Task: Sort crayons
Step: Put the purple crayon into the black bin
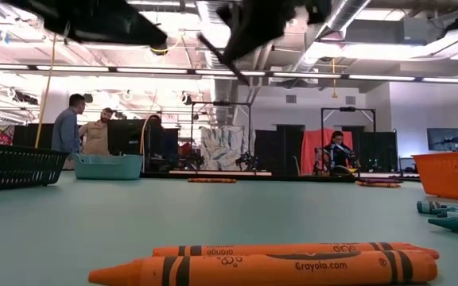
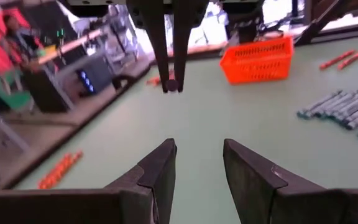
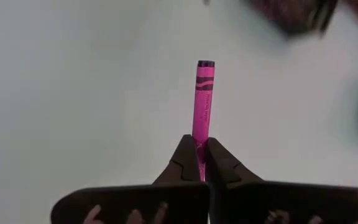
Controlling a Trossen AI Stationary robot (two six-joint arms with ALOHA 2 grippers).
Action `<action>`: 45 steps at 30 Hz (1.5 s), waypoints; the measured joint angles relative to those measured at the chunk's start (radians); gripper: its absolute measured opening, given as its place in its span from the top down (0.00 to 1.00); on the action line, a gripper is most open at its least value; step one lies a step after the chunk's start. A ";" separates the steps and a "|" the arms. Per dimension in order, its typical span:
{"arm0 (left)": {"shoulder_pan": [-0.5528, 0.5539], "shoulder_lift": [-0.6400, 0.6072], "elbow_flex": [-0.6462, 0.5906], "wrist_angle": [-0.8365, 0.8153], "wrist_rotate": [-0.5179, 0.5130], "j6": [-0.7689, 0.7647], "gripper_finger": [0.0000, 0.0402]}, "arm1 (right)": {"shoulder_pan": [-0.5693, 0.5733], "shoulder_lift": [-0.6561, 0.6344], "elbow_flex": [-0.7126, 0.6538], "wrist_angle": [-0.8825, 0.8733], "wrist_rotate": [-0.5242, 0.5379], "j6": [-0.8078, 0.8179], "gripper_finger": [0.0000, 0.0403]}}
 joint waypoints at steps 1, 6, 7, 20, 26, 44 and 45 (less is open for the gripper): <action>-0.001 0.000 0.000 0.038 -0.004 0.043 0.69 | 0.016 -0.010 0.000 0.021 0.005 0.005 1.00; -0.002 0.000 0.000 0.216 0.022 0.244 0.69 | 0.099 -0.051 0.000 0.133 0.026 0.010 1.00; -0.002 0.000 0.000 0.255 0.046 0.282 0.69 | 0.113 -0.058 0.000 0.156 0.026 0.010 1.00; -0.002 -0.001 0.000 0.711 0.196 0.690 0.69 | 0.209 -0.090 0.002 0.260 0.022 0.017 1.00; 0.000 -0.001 0.000 0.728 0.296 0.753 0.69 | 0.218 -0.090 0.002 0.308 0.023 0.018 1.00; 0.000 -0.001 0.076 0.671 0.370 0.869 0.78 | 0.215 -0.090 0.002 0.390 0.020 0.045 1.00; 0.000 -0.001 0.076 0.670 0.373 0.871 0.80 | 0.215 -0.090 0.002 0.390 0.020 0.045 1.00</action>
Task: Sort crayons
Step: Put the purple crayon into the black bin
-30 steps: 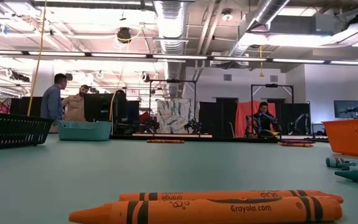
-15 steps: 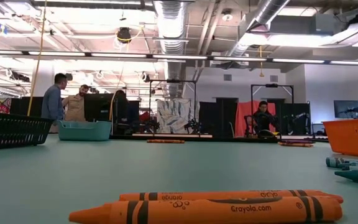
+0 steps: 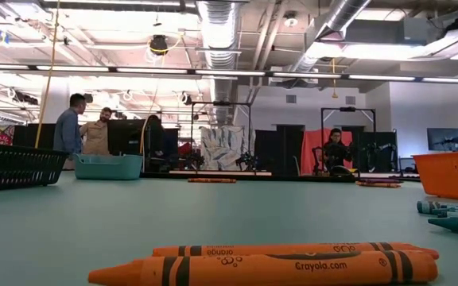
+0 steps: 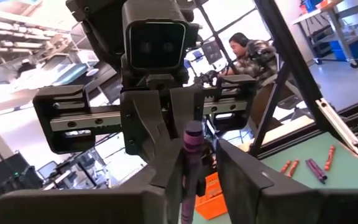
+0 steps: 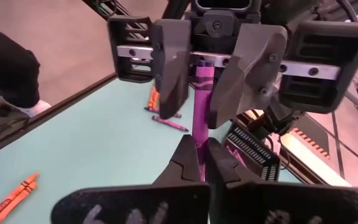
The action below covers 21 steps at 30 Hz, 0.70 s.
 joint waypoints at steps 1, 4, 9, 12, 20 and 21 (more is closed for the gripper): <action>-0.001 0.000 0.000 -0.001 0.000 0.002 0.83 | 0.000 0.000 0.000 0.000 0.000 0.001 1.00; 0.000 0.000 0.000 -0.002 -0.002 0.003 0.90 | 0.002 0.000 0.000 -0.003 0.000 0.001 1.00; 0.000 0.000 0.000 -0.003 0.003 0.012 0.98 | 0.002 0.000 0.000 -0.005 -0.001 0.006 1.00; 0.000 0.000 0.000 -0.016 0.005 0.008 0.98 | 0.001 0.000 0.000 -0.007 0.000 0.028 0.98; -0.003 -0.002 0.000 -0.113 -0.094 -0.017 0.99 | 0.001 0.001 0.000 -0.092 0.164 0.062 0.75; -0.004 -0.004 0.000 -0.142 -0.113 -0.020 0.99 | 0.000 0.001 0.000 -0.108 0.193 0.071 0.71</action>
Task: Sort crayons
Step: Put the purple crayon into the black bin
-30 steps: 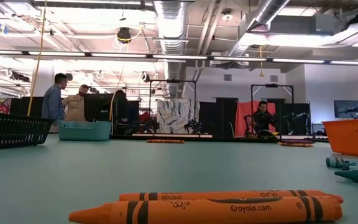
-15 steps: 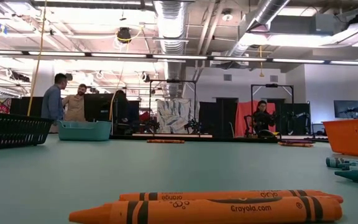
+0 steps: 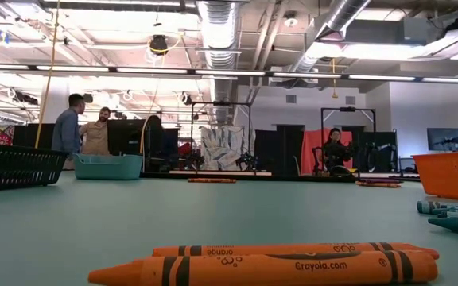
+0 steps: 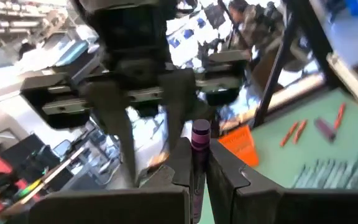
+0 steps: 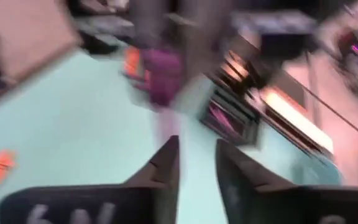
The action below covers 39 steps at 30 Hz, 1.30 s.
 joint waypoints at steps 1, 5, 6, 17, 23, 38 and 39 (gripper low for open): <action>-0.001 -0.004 0.000 -0.033 -0.031 -0.011 0.99 | -0.001 0.000 0.001 -0.021 0.028 0.008 0.67; 0.000 -0.059 0.000 -0.225 -0.167 -0.105 0.99 | -0.001 0.000 0.001 -0.121 0.164 0.066 0.52; 0.001 -0.078 0.000 -0.298 -0.208 -0.151 0.99 | 0.000 0.000 0.001 -0.149 0.185 0.088 0.50; 0.036 -0.461 0.000 -1.588 -0.199 -1.285 0.99 | 0.030 0.000 -0.069 -0.374 0.213 0.272 0.46; 0.121 -0.576 0.000 -2.097 0.082 -1.766 0.99 | 0.047 0.000 -0.115 -0.383 0.213 0.305 0.47; 0.174 -0.599 -0.055 -2.367 0.523 -2.185 0.97 | 0.055 0.000 -0.135 -0.381 0.212 0.320 0.47; 0.174 -0.599 -0.072 -2.367 0.523 -2.193 0.97 | 0.058 0.000 -0.135 -0.381 0.212 0.320 0.47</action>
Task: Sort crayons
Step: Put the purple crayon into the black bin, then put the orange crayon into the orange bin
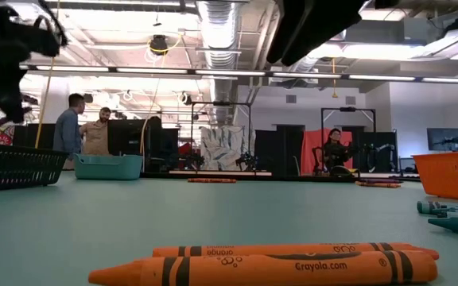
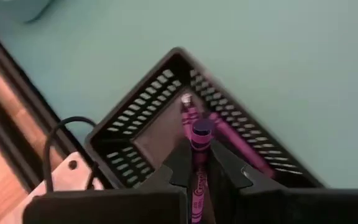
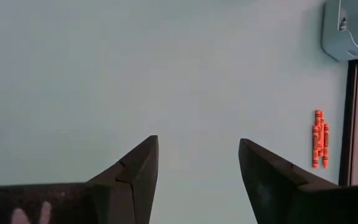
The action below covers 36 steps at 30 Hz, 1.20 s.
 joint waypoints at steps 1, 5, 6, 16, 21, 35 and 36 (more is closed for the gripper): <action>0.000 0.000 -0.016 -0.001 -0.003 -0.001 0.97 | 0.002 0.000 0.000 0.000 0.000 -0.001 0.47; 0.000 0.000 -0.075 0.033 -0.036 -0.008 0.96 | 0.016 0.000 0.000 0.001 0.000 0.000 0.47; 0.001 0.000 -0.083 0.041 -0.036 -0.005 0.96 | 0.019 0.000 0.000 0.002 0.000 0.000 0.47; 0.005 0.001 -0.093 0.102 -0.034 -0.006 0.79 | 0.058 0.000 0.000 0.003 0.007 0.011 0.47; 0.004 0.001 -0.052 0.102 -0.046 0.009 0.67 | 0.072 0.000 0.000 0.003 0.022 0.027 0.47; -0.137 0.043 0.104 0.397 0.020 0.177 0.65 | 0.075 0.000 0.001 -0.005 0.023 0.027 0.47; -0.159 0.061 0.104 0.408 0.035 0.162 0.65 | 0.074 0.000 0.001 -0.005 0.023 0.024 0.47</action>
